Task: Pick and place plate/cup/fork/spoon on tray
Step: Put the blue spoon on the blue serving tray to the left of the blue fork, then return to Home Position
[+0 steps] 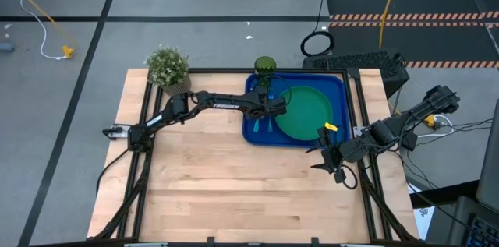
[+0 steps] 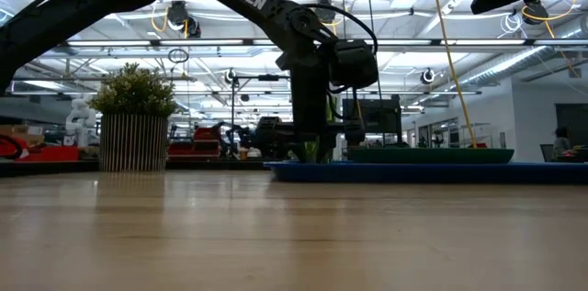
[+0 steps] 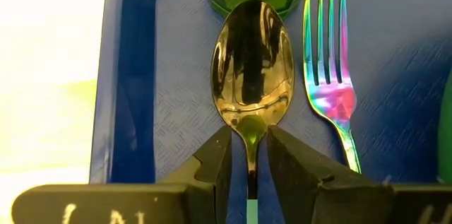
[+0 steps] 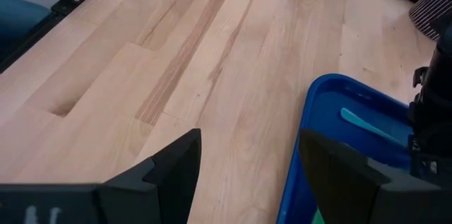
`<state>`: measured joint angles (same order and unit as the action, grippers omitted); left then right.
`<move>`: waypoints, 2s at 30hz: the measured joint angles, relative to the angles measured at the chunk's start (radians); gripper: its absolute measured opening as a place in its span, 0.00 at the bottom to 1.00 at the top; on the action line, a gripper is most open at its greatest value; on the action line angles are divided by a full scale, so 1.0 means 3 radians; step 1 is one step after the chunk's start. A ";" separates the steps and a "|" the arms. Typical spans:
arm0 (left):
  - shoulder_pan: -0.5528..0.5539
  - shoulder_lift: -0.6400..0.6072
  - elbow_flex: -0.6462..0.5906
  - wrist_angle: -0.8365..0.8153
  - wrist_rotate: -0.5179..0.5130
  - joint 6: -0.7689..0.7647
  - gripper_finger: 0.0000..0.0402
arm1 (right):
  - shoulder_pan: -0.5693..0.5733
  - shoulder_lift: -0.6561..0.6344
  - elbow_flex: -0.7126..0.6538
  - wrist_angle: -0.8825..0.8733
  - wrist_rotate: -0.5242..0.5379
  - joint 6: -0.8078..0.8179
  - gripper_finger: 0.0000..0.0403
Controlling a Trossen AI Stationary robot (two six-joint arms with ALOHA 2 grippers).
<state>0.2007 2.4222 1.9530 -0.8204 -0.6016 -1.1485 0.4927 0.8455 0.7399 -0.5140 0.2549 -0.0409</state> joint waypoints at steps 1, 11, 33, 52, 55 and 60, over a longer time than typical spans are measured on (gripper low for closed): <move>-0.0001 0.0000 0.0000 -0.0010 0.0001 0.0004 0.24 | 0.0000 -0.0001 0.0000 0.0000 -0.0001 0.0009 0.57; 0.0006 -0.0005 0.0003 -0.0097 0.0008 0.0058 0.24 | 0.0001 0.0000 0.0000 0.0001 -0.0169 0.0038 0.57; -0.0005 -0.0398 0.0004 -0.0054 -0.0032 0.0623 0.24 | 0.0001 -0.0002 -0.0012 0.0034 -0.0167 0.0081 0.57; -0.1368 -0.1842 -0.0405 -0.0355 -0.0541 0.2522 0.24 | 0.0034 -0.0002 -0.0725 0.1291 0.0321 0.0610 0.57; -0.1535 -0.2060 -0.0873 -0.0088 -0.0536 0.2533 0.24 | 0.0060 0.0000 -0.0758 0.1289 0.0487 0.0621 0.57; -0.1708 -0.2400 -0.1758 0.0849 -0.0504 0.2695 0.24 | 0.0089 0.0000 -0.0758 0.1367 0.0534 0.0480 0.54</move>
<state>-0.3118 1.7021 1.4255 -0.5657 -0.7529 -0.3402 0.5195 0.8455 0.5125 -0.1040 0.4152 0.1031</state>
